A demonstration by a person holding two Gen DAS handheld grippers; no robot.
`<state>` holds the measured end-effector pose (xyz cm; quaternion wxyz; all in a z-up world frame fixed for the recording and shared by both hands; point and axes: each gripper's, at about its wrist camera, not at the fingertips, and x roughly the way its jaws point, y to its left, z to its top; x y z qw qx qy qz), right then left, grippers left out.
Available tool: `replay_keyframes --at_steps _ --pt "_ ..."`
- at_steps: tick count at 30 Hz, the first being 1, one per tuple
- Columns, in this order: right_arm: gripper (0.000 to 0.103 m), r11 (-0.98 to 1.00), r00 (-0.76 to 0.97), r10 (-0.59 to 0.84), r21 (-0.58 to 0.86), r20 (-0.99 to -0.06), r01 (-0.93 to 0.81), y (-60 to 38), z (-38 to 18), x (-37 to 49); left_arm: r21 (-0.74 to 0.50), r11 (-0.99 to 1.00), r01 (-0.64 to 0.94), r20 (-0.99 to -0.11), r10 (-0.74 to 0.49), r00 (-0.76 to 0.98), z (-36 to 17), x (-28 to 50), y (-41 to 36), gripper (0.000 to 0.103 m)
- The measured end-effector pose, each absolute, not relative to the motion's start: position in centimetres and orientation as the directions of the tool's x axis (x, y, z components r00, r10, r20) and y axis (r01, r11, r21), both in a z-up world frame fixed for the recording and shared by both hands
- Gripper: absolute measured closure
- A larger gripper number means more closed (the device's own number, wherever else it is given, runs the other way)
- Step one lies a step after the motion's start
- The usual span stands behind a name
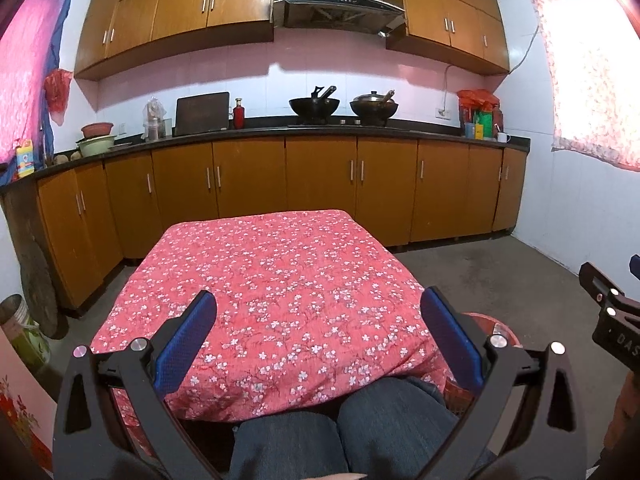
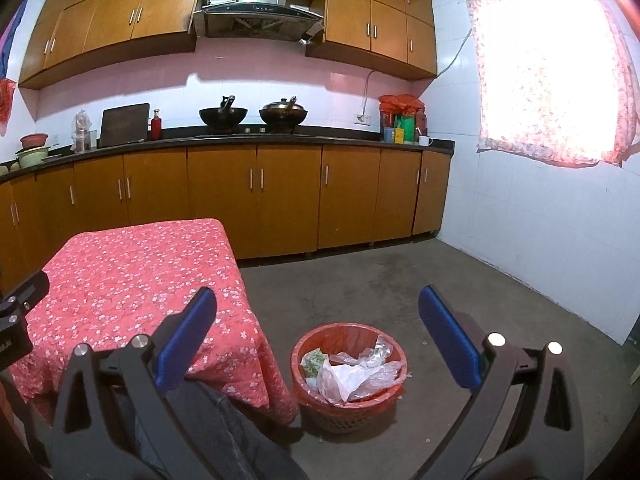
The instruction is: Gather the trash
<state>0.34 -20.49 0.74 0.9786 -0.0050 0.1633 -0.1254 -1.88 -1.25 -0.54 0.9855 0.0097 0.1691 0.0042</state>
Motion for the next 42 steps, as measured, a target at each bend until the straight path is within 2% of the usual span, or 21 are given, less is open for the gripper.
replay_keyframes --at_steps 42 --pt "0.004 0.969 0.908 -0.242 -0.039 -0.342 0.244 -20.52 0.51 0.92 0.013 1.0 -0.003 -0.357 0.007 0.934 -0.78 -1.66 -1.06 0.002"
